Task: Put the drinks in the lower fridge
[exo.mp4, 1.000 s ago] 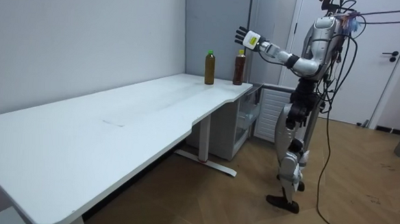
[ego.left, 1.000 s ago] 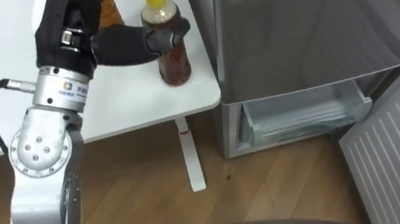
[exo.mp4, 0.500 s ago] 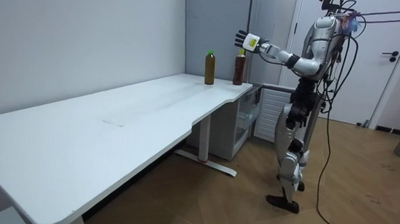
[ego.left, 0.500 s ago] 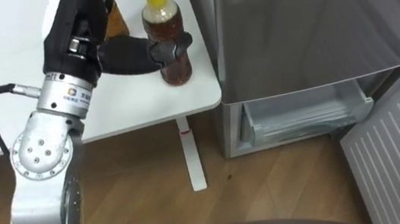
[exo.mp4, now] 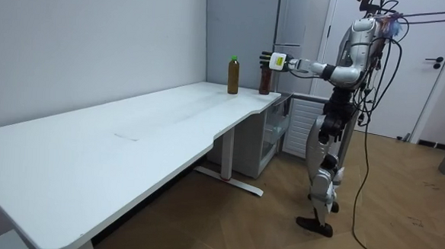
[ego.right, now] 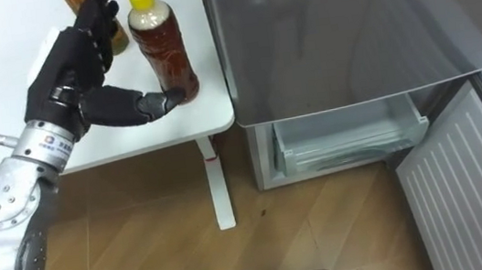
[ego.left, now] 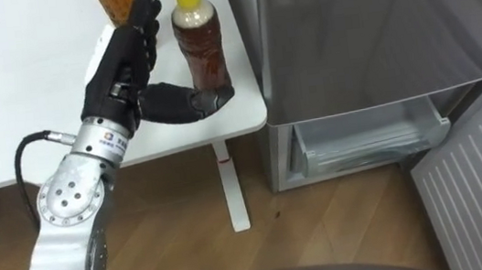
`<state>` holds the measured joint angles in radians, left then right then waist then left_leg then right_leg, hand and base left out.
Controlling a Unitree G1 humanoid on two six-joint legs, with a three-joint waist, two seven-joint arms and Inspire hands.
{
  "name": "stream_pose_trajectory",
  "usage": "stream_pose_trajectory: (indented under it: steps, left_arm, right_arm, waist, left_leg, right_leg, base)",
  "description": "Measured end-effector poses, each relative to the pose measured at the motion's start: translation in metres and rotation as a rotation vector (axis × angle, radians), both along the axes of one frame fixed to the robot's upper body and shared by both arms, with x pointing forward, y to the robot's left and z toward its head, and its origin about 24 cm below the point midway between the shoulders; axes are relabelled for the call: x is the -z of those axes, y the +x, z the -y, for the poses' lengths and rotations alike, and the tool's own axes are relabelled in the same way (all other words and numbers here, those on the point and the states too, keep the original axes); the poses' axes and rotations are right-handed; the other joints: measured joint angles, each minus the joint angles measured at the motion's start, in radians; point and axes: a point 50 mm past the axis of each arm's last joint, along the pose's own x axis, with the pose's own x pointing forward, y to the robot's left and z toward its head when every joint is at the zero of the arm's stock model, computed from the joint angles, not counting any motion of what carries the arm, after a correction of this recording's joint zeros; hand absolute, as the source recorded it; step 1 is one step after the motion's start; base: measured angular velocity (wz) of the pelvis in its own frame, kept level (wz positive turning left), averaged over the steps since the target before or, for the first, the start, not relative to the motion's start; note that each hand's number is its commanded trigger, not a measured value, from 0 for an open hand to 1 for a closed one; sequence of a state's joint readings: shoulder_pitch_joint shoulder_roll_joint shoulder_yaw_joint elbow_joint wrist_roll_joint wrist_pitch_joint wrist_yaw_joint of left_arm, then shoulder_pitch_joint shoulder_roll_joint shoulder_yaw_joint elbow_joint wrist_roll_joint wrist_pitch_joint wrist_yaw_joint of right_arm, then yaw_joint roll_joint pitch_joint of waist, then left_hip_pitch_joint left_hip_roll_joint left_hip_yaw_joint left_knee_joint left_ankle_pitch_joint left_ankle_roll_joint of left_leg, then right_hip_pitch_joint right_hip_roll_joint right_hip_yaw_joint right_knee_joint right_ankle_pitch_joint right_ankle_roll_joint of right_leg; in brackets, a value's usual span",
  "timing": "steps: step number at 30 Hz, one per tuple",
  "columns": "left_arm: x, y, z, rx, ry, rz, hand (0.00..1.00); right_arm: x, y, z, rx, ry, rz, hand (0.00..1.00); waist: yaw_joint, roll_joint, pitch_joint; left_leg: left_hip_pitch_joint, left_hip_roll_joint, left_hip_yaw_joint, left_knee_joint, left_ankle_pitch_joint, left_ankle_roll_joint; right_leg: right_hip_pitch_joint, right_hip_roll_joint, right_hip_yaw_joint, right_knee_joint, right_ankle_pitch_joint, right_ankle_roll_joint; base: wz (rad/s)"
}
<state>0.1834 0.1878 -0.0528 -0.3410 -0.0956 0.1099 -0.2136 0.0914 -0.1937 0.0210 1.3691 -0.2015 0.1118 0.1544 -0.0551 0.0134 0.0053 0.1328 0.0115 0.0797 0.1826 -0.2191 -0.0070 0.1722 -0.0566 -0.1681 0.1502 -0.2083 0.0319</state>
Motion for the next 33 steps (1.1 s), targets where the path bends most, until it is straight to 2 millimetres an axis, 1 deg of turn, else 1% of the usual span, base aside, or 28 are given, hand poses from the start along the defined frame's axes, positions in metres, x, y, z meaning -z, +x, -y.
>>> stream_pose_trajectory:
  steps: [9, 15, 20, 22, 25, 33]
  left_arm:
    - [0.0003, -0.0003, 0.0008, 0.015, -0.001, -0.003, 0.00]
    - [0.0002, -0.0003, 0.0005, 0.015, -0.002, -0.003, 0.00]
    - [-0.0011, -0.0001, -0.0006, 0.015, -0.069, -0.005, 0.00]
    - [-0.0020, 0.0001, -0.0023, 0.002, -0.108, -0.004, 0.00]
    - [-0.0030, 0.0003, -0.0041, -0.011, -0.163, -0.005, 0.00]
    - [-0.0014, 0.0031, -0.0078, -0.041, -0.192, -0.013, 0.00]
  right_arm:
    - [0.0000, -0.0002, 0.0000, -0.001, -0.001, -0.002, 0.00]
    - [-0.0001, -0.0006, 0.0006, 0.000, -0.011, -0.001, 0.00]
    - [-0.0001, -0.0033, 0.0007, 0.007, -0.011, -0.009, 0.00]
    - [-0.0002, -0.0046, 0.0009, 0.010, -0.014, -0.020, 0.00]
    - [-0.0003, -0.0045, 0.0011, 0.011, -0.017, -0.022, 0.00]
    - [-0.0003, -0.0035, 0.0010, 0.010, -0.018, -0.019, 0.00]
  waist:
    - [-0.005, -0.001, 0.0005]
    - [-0.016, -0.005, 0.0029]
    - [-0.022, -0.006, 0.0036]
    - [-0.021, -0.006, 0.0037]
    - [-0.023, -0.008, 0.0045]
    - [-0.025, -0.010, 0.0061]
  left_leg:
    - [0.001, 0.000, 0.000, 0.001, 0.000, 0.000]
    - [0.003, 0.000, 0.000, 0.001, 0.000, 0.000]
    - [0.010, 0.000, 0.001, 0.001, 0.000, 0.000]
    - [0.013, 0.002, 0.008, 0.000, 0.000, 0.000]
    - [0.015, 0.002, 0.012, 0.000, 0.000, 0.000]
    - [0.016, 0.003, 0.015, 0.000, 0.000, 0.000]
  right_leg:
    - [0.001, 0.000, 0.000, 0.000, 0.000, 0.000]
    - [0.002, 0.000, 0.001, 0.000, 0.000, 0.000]
    - [0.003, 0.000, 0.007, 0.002, 0.000, 0.000]
    - [0.003, 0.002, 0.020, 0.003, 0.000, 0.000]
    - [0.002, 0.003, 0.028, 0.002, 0.000, -0.001]
    - [0.002, 0.004, 0.031, 0.003, 0.000, -0.001]
  base:
    - [0.00]
    - [0.00]
    - [-0.01]
    - [-0.09]
    - [-0.05]
    - [0.00]
